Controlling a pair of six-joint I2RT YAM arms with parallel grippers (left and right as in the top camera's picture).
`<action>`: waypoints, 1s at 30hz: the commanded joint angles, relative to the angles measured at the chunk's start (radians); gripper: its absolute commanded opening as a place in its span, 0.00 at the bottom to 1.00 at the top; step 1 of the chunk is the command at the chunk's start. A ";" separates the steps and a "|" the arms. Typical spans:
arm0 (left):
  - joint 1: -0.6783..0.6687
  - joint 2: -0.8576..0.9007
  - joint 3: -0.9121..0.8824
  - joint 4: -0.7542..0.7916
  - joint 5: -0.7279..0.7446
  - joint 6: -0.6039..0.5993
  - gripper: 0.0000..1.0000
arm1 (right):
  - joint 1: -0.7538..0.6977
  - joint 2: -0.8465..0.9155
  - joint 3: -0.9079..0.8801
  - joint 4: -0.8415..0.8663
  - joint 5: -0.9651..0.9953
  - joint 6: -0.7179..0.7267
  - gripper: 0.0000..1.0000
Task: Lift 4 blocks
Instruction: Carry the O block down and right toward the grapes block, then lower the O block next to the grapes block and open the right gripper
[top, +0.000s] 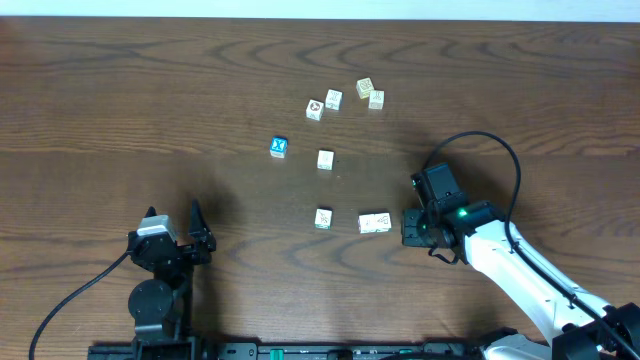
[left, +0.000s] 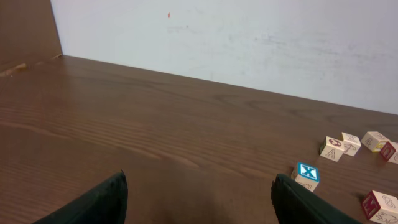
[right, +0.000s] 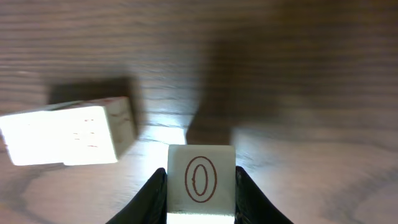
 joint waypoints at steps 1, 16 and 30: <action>0.004 -0.003 -0.016 -0.043 -0.012 -0.005 0.74 | 0.022 0.000 -0.003 0.020 -0.051 -0.050 0.21; 0.004 -0.003 -0.016 -0.043 -0.012 -0.005 0.74 | 0.074 0.000 -0.004 0.063 -0.031 -0.139 0.29; 0.004 -0.003 -0.016 -0.043 -0.012 -0.005 0.74 | 0.074 0.000 -0.004 0.092 0.031 -0.135 0.31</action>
